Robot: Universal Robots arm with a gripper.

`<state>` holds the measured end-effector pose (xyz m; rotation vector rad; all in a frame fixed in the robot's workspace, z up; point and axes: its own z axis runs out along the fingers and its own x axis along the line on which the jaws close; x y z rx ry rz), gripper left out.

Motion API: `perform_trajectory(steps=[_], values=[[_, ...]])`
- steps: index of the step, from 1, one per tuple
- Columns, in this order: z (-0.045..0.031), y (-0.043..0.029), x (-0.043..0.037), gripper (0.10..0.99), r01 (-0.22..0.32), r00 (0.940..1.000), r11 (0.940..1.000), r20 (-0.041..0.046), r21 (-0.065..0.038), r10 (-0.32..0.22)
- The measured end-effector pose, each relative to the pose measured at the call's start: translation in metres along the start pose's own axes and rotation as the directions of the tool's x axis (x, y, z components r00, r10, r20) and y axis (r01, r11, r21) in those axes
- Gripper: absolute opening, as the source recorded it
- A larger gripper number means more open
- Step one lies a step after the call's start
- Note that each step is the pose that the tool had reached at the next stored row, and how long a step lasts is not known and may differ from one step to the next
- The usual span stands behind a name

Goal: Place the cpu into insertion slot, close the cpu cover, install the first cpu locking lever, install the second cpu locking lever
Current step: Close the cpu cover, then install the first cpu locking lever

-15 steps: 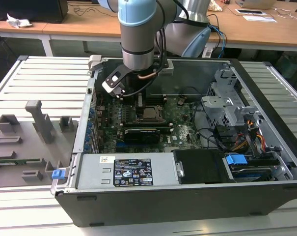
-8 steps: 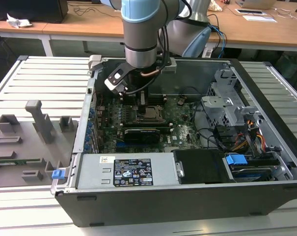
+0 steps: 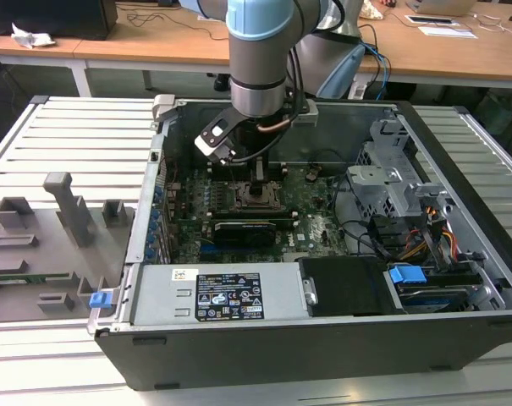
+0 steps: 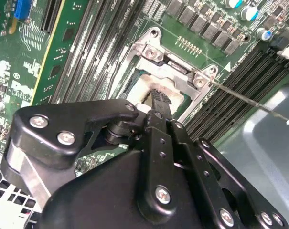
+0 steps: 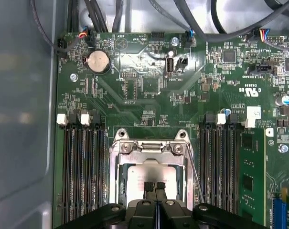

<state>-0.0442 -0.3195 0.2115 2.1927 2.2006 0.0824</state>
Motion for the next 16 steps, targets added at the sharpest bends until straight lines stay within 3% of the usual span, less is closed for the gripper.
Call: perform_trajectory(steps=[16], values=[[-0.0029,0.0034,0.0001,0.106,0.000,1.0000,1.0000,0.0000,0.000,0.000]])
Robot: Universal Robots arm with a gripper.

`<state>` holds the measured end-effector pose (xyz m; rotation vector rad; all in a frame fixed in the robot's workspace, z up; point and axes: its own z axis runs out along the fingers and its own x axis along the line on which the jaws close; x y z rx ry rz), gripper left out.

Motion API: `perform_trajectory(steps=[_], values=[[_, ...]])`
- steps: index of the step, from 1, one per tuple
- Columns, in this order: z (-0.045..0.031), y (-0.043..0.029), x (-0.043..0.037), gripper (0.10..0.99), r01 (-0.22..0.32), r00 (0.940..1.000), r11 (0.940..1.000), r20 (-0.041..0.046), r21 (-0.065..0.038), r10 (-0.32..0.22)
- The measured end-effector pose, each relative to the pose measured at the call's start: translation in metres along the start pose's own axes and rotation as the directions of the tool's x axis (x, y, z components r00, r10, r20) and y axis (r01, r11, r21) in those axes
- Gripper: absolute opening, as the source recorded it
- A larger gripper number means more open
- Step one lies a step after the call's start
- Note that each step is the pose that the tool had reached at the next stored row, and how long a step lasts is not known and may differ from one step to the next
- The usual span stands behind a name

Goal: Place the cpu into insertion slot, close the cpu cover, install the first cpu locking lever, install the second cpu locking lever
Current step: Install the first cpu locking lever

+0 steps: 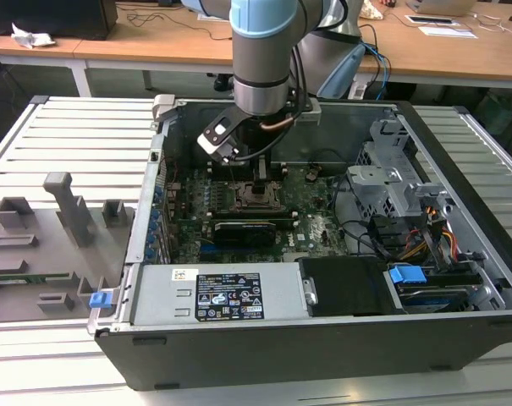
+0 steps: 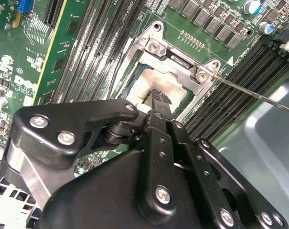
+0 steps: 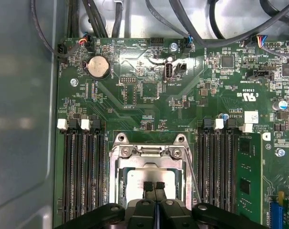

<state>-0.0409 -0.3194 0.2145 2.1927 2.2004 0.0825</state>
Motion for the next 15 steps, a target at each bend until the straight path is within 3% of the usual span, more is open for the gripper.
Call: perform_trajectory(steps=[15], values=[[-0.0059,0.0003,0.0000,0.106,0.000,1.0000,1.0000,0.0002,0.000,0.000]])
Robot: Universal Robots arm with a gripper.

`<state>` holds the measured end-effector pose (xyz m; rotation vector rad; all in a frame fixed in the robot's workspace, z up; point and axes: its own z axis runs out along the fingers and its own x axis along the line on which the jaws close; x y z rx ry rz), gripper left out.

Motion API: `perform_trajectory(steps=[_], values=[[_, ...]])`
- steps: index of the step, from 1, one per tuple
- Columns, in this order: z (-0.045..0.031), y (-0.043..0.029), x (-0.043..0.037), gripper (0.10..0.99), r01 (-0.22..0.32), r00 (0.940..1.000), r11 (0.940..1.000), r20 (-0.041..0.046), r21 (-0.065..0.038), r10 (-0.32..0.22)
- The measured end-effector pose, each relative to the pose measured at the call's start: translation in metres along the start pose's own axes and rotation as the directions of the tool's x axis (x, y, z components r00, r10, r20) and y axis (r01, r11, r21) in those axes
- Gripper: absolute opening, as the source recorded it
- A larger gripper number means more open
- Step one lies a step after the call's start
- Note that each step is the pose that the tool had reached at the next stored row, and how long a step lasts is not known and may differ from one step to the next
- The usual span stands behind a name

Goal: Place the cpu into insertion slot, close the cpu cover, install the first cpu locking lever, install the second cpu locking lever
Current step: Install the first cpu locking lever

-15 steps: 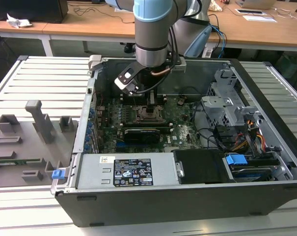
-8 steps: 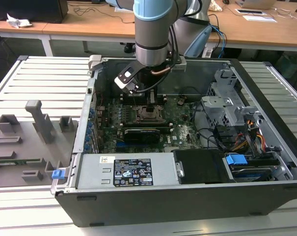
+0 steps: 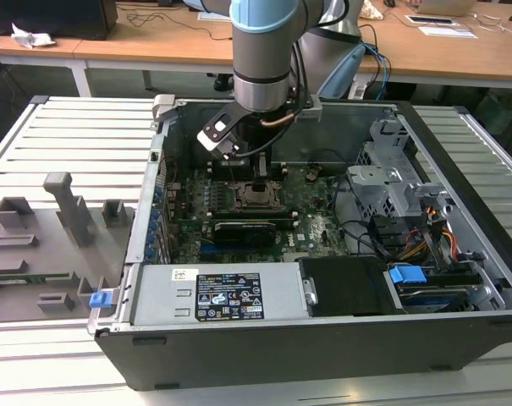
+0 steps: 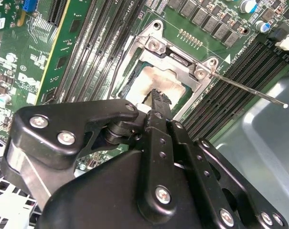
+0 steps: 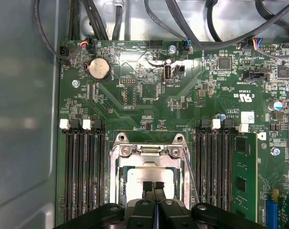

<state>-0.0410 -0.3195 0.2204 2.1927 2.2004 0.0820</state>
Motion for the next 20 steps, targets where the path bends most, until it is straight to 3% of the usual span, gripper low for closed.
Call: perform_trajectory(steps=[20], values=[[-0.0051,0.0004,0.0001,0.106,0.000,1.0000,1.0000,-0.0003,0.000,0.000]])
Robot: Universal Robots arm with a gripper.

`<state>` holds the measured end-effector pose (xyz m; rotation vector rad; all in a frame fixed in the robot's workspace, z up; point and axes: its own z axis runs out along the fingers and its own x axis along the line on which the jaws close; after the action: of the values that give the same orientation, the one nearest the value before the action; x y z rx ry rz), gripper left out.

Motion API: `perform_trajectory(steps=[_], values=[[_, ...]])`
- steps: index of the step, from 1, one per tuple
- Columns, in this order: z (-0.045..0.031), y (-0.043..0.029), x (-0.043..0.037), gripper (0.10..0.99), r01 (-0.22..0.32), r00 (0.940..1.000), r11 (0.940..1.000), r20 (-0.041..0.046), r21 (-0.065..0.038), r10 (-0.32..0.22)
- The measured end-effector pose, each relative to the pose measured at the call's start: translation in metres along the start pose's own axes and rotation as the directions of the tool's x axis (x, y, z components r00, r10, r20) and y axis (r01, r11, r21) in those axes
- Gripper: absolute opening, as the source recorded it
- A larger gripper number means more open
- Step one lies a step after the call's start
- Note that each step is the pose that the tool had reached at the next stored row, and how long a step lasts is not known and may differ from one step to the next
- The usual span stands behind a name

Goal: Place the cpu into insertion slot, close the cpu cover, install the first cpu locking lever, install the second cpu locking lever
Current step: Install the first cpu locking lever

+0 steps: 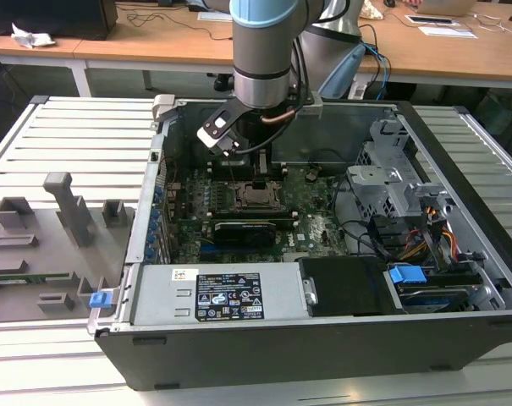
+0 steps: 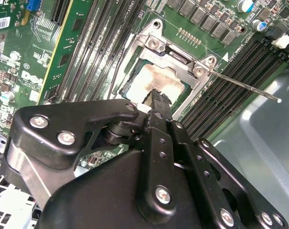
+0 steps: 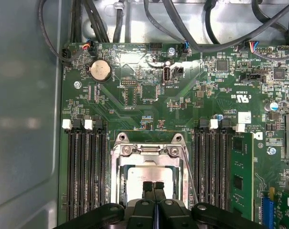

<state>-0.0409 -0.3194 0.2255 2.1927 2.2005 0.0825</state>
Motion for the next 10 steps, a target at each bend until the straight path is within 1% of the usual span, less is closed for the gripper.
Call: perform_trajectory(steps=[10], values=[[-0.0028,0.0002,0.0000,0.106,0.000,1.0000,1.0000,0.0001,0.000,0.000]])
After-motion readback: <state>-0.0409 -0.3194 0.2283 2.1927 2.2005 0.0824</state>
